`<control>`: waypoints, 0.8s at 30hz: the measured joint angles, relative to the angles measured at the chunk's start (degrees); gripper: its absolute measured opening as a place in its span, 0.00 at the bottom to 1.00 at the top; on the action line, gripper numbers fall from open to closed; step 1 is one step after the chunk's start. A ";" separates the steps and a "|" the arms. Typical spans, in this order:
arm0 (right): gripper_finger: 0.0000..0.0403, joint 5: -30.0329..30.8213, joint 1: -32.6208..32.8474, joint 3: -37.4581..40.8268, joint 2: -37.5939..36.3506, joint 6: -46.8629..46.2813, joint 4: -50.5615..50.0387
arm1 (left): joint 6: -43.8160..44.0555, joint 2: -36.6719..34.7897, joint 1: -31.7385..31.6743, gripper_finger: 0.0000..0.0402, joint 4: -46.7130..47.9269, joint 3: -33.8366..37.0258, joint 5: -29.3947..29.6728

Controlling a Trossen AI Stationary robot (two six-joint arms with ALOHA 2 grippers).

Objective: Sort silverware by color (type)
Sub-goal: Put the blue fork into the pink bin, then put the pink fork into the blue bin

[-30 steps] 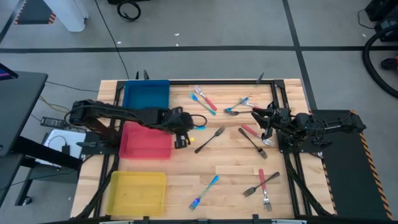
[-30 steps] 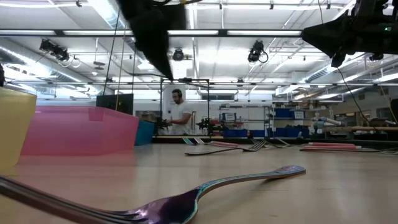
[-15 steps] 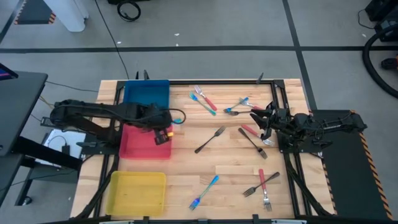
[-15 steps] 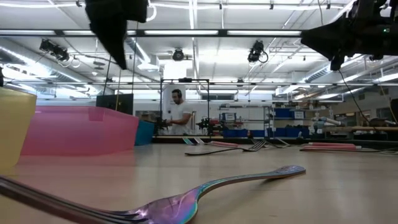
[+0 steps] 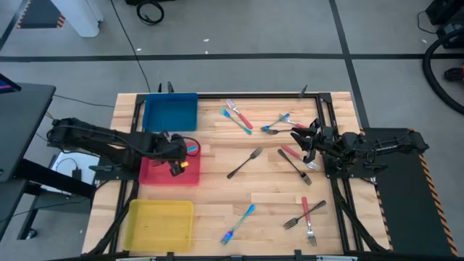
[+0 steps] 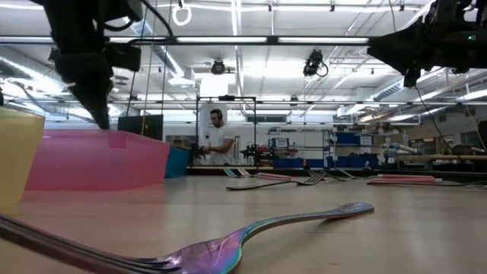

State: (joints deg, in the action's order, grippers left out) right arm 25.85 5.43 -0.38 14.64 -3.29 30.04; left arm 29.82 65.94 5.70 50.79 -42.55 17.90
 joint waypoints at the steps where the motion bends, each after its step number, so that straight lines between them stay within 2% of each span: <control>1: 0.28 0.09 0.00 0.00 0.04 0.00 -0.17 | 0.02 -0.08 0.02 0.04 -1.11 1.00 -0.53; 10: 0.28 0.21 -0.26 0.02 0.77 0.22 -0.13 | 0.04 0.05 0.02 0.05 -8.53 5.89 -1.72; 24: 0.28 0.13 -0.26 0.02 0.74 0.37 0.05 | -0.02 0.05 0.00 0.25 -9.53 5.93 -1.65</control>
State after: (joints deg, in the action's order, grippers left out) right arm 25.98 5.17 -0.36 15.38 -2.92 30.09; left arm 29.80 66.00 5.69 41.26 -36.62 16.25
